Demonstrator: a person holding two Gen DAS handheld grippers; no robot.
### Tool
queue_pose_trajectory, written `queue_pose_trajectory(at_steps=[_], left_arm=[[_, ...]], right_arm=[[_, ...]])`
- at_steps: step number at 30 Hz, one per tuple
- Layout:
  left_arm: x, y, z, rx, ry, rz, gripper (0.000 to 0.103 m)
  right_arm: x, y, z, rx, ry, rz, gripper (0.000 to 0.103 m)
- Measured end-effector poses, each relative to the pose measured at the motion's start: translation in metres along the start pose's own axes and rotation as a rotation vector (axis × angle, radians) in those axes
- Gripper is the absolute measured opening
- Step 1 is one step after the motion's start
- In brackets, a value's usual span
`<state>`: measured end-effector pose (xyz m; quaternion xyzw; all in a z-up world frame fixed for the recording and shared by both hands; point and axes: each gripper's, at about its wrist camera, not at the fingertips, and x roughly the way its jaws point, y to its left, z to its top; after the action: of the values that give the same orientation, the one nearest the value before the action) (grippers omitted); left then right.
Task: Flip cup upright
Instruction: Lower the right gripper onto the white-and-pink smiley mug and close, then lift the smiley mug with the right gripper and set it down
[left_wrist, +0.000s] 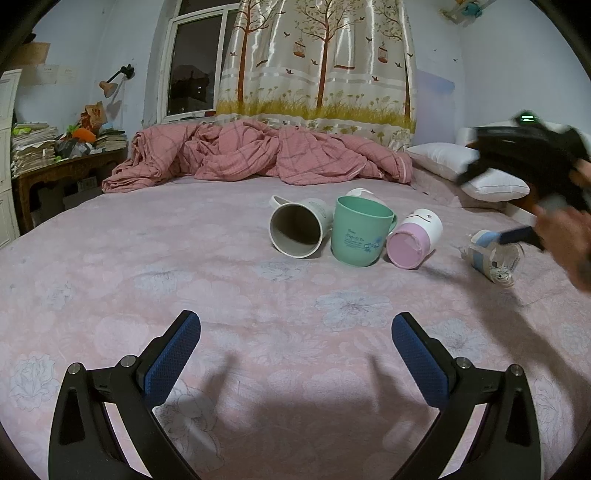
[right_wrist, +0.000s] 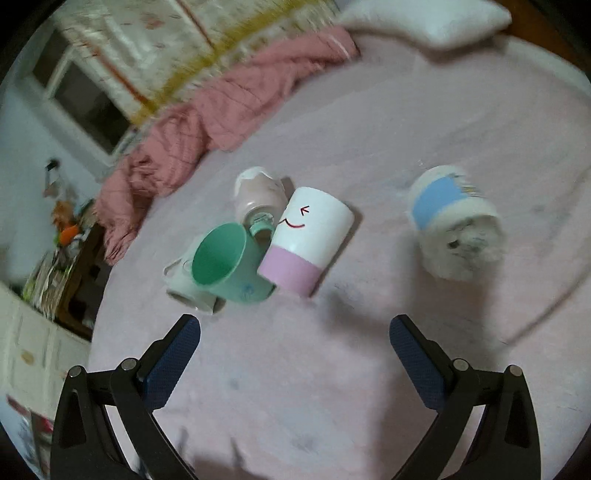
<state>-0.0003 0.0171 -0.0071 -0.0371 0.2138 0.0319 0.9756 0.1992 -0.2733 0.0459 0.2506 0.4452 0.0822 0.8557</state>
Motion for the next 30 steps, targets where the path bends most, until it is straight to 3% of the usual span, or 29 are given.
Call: queue_pose_trajectory(at_steps=[4, 7, 11, 17, 19, 20, 23, 27, 30], left_arm=[[-0.003, 0.000, 0.000, -0.002, -0.010, -0.002, 0.103], [-0.007, 0.000, -0.001, -0.006, -0.022, -0.014, 0.103], [-0.012, 0.000, -0.001, -0.007, -0.034, -0.040, 0.103], [-0.014, -0.002, 0.001, -0.008, -0.026, -0.046, 0.103], [-0.014, -0.002, 0.003, -0.010, -0.023, -0.046, 0.103], [-0.014, -0.002, 0.003, -0.011, -0.023, -0.046, 0.103], [-0.014, -0.002, 0.005, -0.011, -0.022, -0.045, 0.103], [-0.013, -0.002, 0.005, -0.011, -0.019, -0.047, 0.103], [-0.013, -0.002, 0.006, -0.011, -0.020, -0.046, 0.103]], right_arm=[[0.046, 0.017, 0.024, -0.002, 0.065, -0.025, 0.102], [0.083, 0.020, 0.029, -0.004, 0.090, -0.125, 0.093], [0.110, 0.025, 0.034, -0.057, 0.060, -0.242, 0.091], [0.137, 0.007, 0.039, 0.032, 0.096, -0.213, 0.091], [0.142, -0.001, 0.041, 0.064, 0.108, -0.176, 0.082], [0.145, -0.004, 0.041, 0.077, 0.104, -0.134, 0.081], [0.138, -0.004, 0.034, 0.055, 0.084, -0.122, 0.080], [0.108, 0.011, 0.020, -0.080, 0.049, -0.163, 0.078], [0.074, 0.028, 0.009, -0.196, 0.028, -0.129, 0.074]])
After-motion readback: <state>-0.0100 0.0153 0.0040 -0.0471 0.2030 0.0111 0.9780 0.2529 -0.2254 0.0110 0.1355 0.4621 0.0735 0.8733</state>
